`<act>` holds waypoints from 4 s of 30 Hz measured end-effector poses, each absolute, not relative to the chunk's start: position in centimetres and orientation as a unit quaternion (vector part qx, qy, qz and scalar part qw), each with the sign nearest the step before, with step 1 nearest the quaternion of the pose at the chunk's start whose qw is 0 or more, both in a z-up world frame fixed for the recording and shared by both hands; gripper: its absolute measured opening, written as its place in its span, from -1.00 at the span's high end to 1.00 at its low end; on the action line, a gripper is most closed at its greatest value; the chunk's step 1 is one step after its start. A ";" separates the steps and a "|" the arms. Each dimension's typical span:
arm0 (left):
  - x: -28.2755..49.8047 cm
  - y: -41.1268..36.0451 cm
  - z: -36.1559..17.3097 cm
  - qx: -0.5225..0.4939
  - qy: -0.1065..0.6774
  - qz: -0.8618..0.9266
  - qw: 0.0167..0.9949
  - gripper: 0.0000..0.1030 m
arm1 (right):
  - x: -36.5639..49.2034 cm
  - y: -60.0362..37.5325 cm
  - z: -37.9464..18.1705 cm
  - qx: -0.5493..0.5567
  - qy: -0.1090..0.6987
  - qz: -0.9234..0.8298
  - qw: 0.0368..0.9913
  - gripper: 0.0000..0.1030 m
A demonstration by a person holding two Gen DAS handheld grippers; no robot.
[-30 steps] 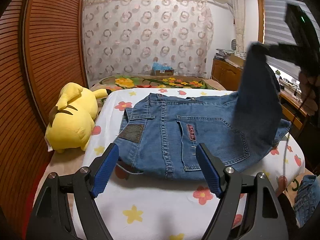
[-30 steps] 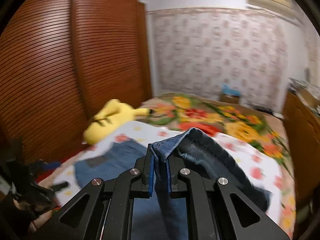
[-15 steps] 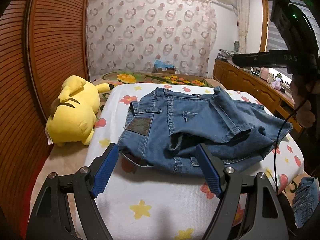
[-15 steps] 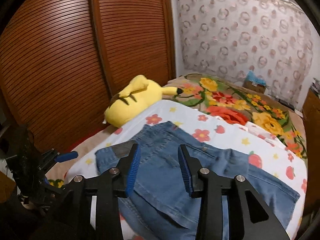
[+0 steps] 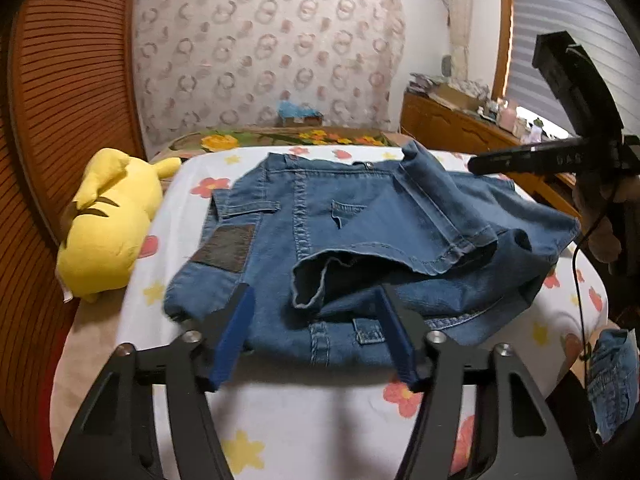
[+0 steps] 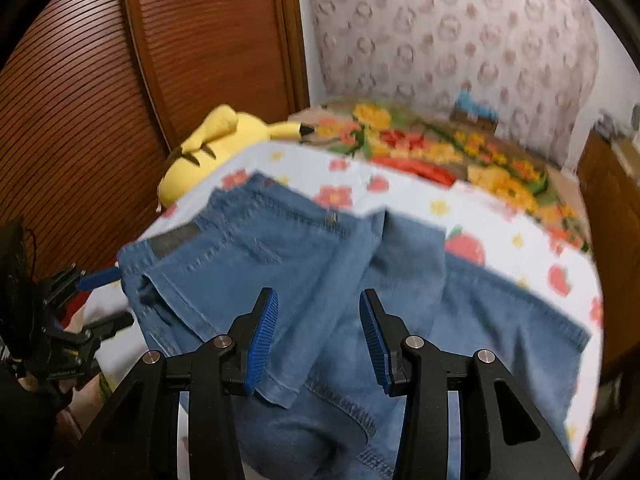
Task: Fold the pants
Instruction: 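Move the left gripper to the folded jeans edge while the right gripper moves to the leg, then grasp the jeans edge with the left gripper while the right gripper grasps the leg, then lift the jeans with both grippers and fold them over the stack, then open both grippers and release the jeans, then move the open right gripper to the jeans leg hem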
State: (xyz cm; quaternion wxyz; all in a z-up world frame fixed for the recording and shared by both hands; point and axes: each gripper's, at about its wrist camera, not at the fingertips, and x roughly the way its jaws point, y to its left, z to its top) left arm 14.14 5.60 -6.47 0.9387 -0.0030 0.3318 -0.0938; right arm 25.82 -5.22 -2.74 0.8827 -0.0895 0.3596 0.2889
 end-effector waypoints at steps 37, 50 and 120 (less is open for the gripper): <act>13.2 9.0 -5.3 -0.009 0.328 -0.093 0.940 0.88 | 37.4 9.5 -0.4 -0.086 0.331 0.357 0.869 0.96; 13.7 10.0 -7.3 -0.020 0.359 -0.083 0.929 0.88 | 39.4 11.2 -2.8 -0.061 0.356 0.345 0.866 0.96; 15.7 -5.1 -9.8 0.008 0.379 -0.136 0.915 -0.59 | 14.8 -25.3 -6.8 0.042 0.333 0.069 0.940 0.15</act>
